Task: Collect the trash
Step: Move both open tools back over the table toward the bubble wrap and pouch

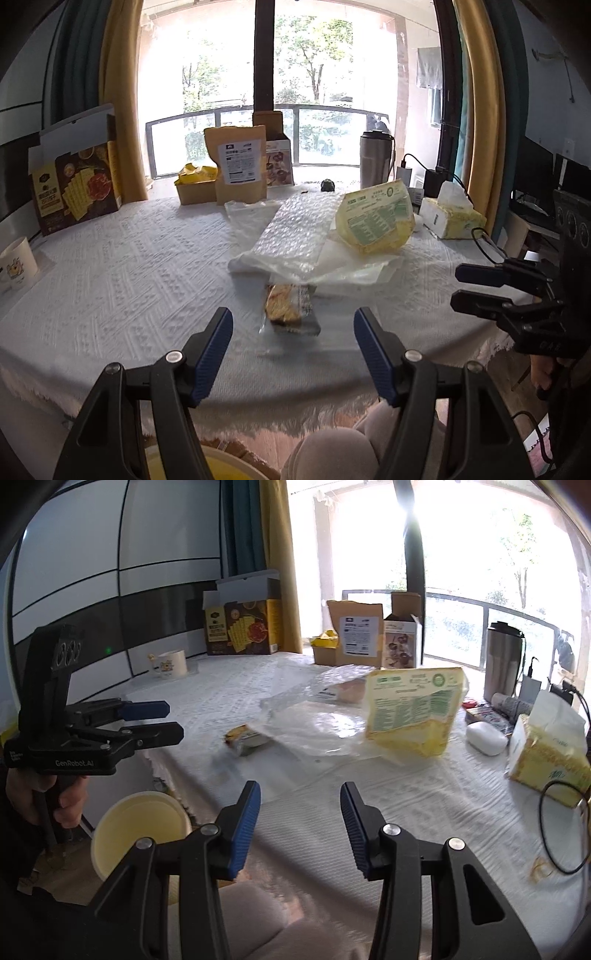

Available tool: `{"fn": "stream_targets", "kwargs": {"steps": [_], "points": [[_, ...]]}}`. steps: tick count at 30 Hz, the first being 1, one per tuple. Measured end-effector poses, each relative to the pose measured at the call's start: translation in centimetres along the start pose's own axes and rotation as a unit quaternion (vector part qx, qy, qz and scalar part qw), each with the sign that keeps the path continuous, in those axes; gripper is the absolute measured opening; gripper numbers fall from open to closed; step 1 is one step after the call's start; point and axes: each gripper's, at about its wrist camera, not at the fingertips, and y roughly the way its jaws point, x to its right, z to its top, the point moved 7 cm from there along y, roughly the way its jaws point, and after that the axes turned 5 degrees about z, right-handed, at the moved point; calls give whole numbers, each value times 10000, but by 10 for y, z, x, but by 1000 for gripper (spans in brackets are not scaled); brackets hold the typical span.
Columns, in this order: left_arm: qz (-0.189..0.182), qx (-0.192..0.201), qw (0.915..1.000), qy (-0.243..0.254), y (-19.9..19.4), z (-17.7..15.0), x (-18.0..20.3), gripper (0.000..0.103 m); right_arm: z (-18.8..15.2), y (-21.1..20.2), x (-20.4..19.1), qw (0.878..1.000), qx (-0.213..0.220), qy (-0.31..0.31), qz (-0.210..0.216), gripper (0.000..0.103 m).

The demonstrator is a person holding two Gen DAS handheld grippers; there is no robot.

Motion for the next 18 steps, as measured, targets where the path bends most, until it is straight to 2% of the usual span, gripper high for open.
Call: {"fn": "stream_targets", "kwargs": {"steps": [5,14,18], "points": [[-63,86,9998,144,19,23,5,68,13,2,21,9998,32,33,-169,43],[-286,-97,9988,398,65,50,18,68,29,12,53,9988,-22,164,-453,43],[-217,-149,9979,594,83,59,24,68,34,18,69,9979,-80,276,-576,43]]}}
